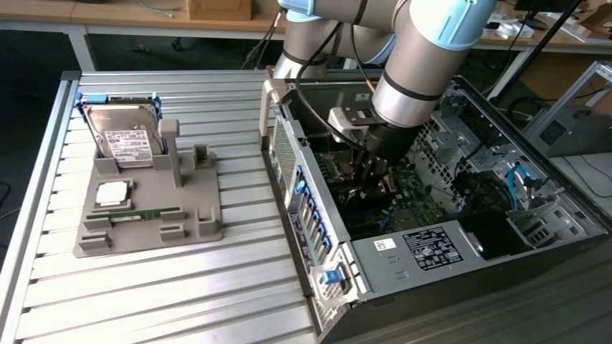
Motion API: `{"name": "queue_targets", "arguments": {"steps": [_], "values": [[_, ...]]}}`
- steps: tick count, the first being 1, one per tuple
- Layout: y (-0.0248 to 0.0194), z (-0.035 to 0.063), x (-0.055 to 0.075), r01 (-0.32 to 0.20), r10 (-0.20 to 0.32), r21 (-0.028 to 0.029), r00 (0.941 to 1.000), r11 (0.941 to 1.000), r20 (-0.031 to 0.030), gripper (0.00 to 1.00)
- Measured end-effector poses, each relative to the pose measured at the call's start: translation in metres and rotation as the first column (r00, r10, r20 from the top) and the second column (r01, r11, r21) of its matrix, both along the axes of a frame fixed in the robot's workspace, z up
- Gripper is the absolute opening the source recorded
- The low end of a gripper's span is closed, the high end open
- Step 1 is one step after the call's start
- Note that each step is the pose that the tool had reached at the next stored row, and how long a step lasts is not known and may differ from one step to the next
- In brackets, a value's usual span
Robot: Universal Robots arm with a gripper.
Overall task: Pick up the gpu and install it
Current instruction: 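Insert the gpu into the slot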
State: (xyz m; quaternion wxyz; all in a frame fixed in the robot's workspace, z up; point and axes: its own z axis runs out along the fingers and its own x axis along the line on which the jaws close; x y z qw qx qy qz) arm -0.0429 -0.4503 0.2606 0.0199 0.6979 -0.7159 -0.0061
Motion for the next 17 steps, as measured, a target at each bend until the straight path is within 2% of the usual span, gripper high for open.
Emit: {"name": "queue_targets", "arguments": {"steps": [17], "values": [[0.0, -0.0029, 0.0, 0.0, 0.0, 0.0001, 1.0, 1.0, 0.0001, 0.27]]}}
